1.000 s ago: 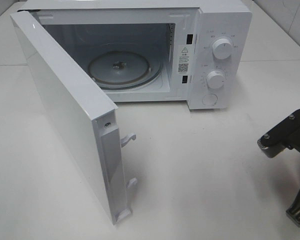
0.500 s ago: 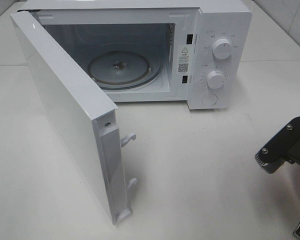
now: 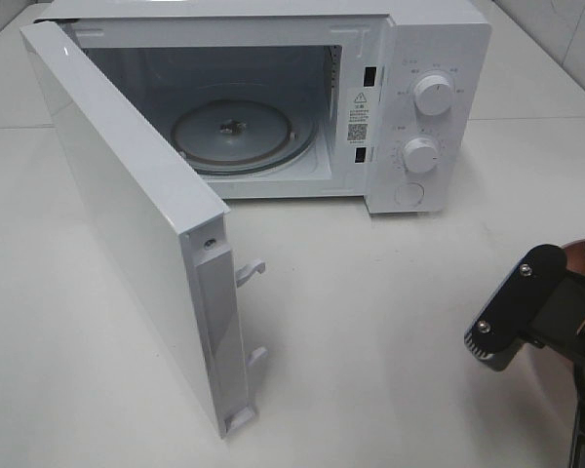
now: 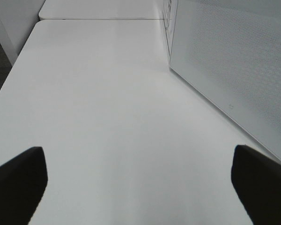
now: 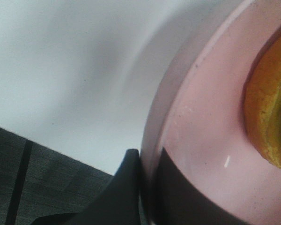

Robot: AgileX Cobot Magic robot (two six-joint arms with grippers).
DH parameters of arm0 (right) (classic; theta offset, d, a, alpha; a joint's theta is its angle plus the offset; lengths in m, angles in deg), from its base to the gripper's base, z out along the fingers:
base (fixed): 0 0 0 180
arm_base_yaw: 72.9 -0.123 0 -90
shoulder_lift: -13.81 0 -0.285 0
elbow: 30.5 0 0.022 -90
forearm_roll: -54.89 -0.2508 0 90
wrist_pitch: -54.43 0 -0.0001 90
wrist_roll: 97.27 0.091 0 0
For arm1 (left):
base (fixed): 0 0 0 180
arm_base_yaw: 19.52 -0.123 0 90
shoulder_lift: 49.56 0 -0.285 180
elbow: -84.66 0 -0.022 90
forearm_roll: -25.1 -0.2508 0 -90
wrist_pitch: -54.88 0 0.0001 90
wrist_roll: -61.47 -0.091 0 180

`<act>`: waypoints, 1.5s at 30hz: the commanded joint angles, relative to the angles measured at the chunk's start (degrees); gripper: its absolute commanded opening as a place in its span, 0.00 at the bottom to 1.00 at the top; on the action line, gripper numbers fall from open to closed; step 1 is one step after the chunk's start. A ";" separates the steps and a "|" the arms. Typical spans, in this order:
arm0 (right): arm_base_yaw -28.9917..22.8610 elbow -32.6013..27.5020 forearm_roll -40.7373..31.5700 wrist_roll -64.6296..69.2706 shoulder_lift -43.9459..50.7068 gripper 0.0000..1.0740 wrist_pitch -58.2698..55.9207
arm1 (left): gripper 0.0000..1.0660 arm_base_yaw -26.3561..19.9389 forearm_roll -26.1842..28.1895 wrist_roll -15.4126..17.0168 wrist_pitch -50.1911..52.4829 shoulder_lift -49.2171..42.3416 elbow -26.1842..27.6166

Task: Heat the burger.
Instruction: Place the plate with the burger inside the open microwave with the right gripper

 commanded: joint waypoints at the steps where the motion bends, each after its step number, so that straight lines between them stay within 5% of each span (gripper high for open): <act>1: -2.69 -0.17 3.50 0.00 0.46 0.01 -1.89 | 0.94 -0.11 0.46 0.11 0.63 -0.80 -0.06; 32: -20.05 -0.29 6.13 -0.06 0.46 0.02 -1.72 | 0.94 -0.11 0.46 0.11 0.63 -0.80 -0.06; 45: -21.37 -0.29 6.99 -0.80 0.46 0.03 -0.40 | 0.94 -0.11 0.46 0.11 0.63 -0.80 -0.06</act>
